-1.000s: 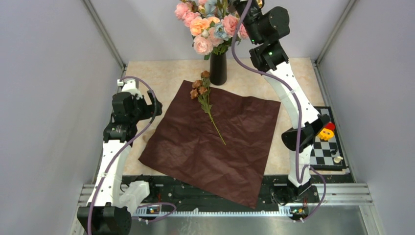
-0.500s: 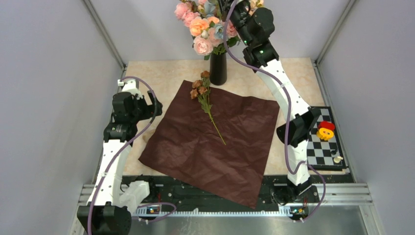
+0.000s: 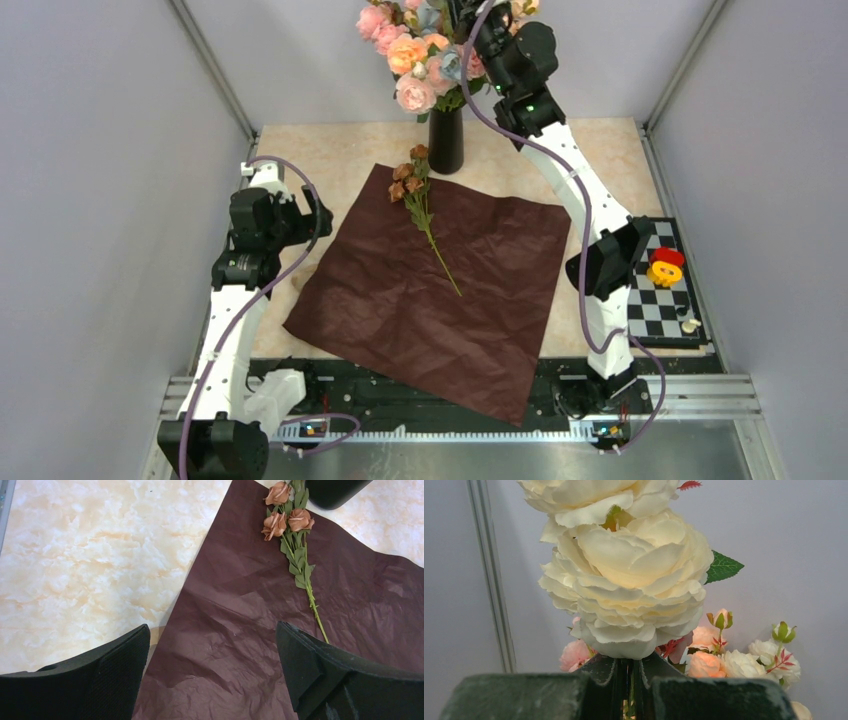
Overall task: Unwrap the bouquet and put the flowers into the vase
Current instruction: Insert the fake flower into the vase.
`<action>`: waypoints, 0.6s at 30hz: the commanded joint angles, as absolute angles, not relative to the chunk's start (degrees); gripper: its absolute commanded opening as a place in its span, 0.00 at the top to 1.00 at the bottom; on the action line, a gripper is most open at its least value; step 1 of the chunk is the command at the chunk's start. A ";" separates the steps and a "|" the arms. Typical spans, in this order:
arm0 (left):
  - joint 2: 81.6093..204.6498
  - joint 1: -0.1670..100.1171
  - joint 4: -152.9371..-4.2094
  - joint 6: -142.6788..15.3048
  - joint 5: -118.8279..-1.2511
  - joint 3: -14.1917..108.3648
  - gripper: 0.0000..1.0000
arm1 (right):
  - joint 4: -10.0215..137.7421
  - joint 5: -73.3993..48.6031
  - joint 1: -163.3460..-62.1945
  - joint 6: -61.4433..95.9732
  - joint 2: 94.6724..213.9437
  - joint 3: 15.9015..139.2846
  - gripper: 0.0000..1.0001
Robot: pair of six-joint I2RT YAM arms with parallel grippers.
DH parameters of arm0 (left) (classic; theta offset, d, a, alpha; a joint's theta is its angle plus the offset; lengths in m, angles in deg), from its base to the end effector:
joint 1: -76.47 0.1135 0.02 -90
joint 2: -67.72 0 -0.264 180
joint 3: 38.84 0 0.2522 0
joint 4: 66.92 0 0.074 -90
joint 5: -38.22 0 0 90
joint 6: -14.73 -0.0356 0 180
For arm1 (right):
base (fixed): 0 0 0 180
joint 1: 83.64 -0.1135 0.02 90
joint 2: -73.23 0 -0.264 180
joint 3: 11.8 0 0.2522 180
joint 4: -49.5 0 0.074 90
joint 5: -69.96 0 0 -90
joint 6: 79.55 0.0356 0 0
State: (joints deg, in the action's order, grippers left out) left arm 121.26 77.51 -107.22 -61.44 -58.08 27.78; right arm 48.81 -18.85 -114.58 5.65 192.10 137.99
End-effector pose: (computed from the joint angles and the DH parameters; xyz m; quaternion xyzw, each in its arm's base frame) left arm 0.2061 -0.0002 0.3329 -0.0819 0.8489 -0.1045 0.5116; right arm 0.3917 0.2357 0.5317 -0.1583 0.4614 0.2023 0.8492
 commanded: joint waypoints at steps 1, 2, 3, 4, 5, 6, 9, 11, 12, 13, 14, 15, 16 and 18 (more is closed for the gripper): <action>120.98 77.81 -104.69 -60.68 -59.06 27.48 0.01 | 45.85 -19.78 -114.24 8.78 187.50 141.57 1.00; 120.92 77.80 -104.68 -60.61 -59.15 27.49 0.01 | 45.86 -19.78 -114.23 8.86 187.30 141.50 1.00; 120.90 77.79 -104.67 -60.59 -59.24 27.48 0.01 | 45.94 -19.78 -114.23 8.80 187.18 141.38 1.00; 120.90 77.79 -104.67 -60.59 -59.25 27.44 0.01 | 46.09 -19.78 -114.15 8.61 187.20 141.17 1.00; 120.79 77.81 -104.67 -60.59 -59.26 27.42 0.01 | 46.33 -19.78 -114.10 8.48 187.32 140.82 1.00; 120.81 77.80 -104.65 -60.59 -59.25 27.40 0.01 | 46.59 -19.78 -113.95 8.42 187.53 140.41 1.00; 120.92 77.80 -104.59 -60.59 -59.25 27.39 0.01 | 46.30 -19.73 -113.48 8.43 187.97 137.72 1.00; 121.13 77.79 -104.59 -60.59 -59.40 27.39 0.01 | 46.04 -19.33 -113.08 8.91 188.64 136.57 1.00; 121.22 77.79 -104.58 -60.51 -59.42 27.39 0.01 | 46.04 -18.95 -112.91 9.46 189.04 136.33 1.00; 121.32 77.79 -104.58 -60.50 -59.44 27.39 0.01 | 45.99 -18.47 -112.65 9.94 189.57 136.01 1.00; 121.40 77.79 -104.58 -60.50 -59.43 27.39 0.01 | 45.70 -18.17 -112.45 10.00 189.85 135.52 1.00; 121.42 77.79 -104.61 -60.48 -59.42 27.39 0.01 | 45.28 -18.02 -112.27 11.81 189.97 134.83 1.00; 121.47 77.84 -104.59 -60.55 -59.36 27.39 0.01 | 44.80 -17.83 -112.16 12.46 189.94 133.98 1.00; 121.58 77.79 -104.58 -60.59 -59.20 27.35 0.01 | 43.92 -17.81 -111.91 13.17 189.58 132.17 1.00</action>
State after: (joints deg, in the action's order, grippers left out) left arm 121.26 77.51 -107.22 -61.20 -58.46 27.73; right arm 45.16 -18.59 -112.88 9.70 190.96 135.10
